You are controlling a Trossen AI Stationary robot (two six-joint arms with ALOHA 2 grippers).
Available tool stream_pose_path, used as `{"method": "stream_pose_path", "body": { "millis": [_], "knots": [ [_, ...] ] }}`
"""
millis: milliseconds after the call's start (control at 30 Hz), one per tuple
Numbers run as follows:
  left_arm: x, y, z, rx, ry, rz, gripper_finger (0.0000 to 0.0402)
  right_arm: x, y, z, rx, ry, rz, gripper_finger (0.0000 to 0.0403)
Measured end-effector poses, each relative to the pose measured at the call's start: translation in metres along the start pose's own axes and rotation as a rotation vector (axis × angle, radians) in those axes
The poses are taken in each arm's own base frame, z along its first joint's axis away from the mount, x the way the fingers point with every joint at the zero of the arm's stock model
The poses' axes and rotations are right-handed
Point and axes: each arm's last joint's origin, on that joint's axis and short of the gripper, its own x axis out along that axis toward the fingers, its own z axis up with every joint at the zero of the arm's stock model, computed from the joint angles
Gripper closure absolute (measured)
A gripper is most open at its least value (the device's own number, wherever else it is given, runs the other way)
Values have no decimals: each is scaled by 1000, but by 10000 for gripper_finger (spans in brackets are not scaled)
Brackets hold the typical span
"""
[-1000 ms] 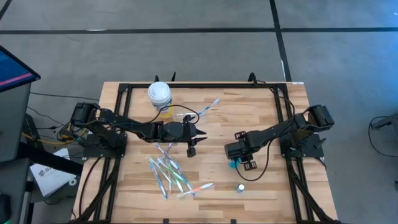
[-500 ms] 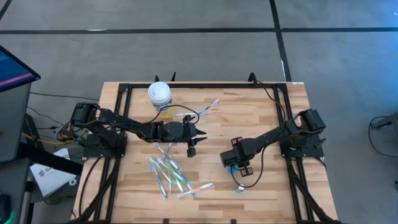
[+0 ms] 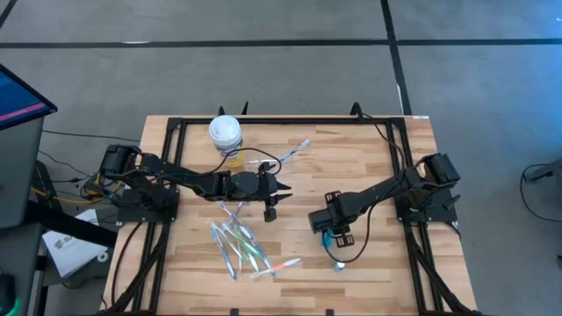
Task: Pick & Place toothbrushing station
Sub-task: Put the blue mouthwash into the transparent organizer
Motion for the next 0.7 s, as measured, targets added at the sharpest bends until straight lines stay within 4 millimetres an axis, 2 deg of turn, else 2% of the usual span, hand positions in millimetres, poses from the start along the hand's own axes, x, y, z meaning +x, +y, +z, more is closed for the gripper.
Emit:
{"method": "stream_pose_path", "body": {
  "millis": [333,533,700],
  "knots": [
    [0,0,0,0,0,0,315,-1,5,-4,14,40,23,285],
    [0,0,0,0,0,0,315,-7,5,0,69,22,24,285],
    [0,0,0,-3,0,0,315,-18,2,1,267,-3,65,285]
  ]
}}
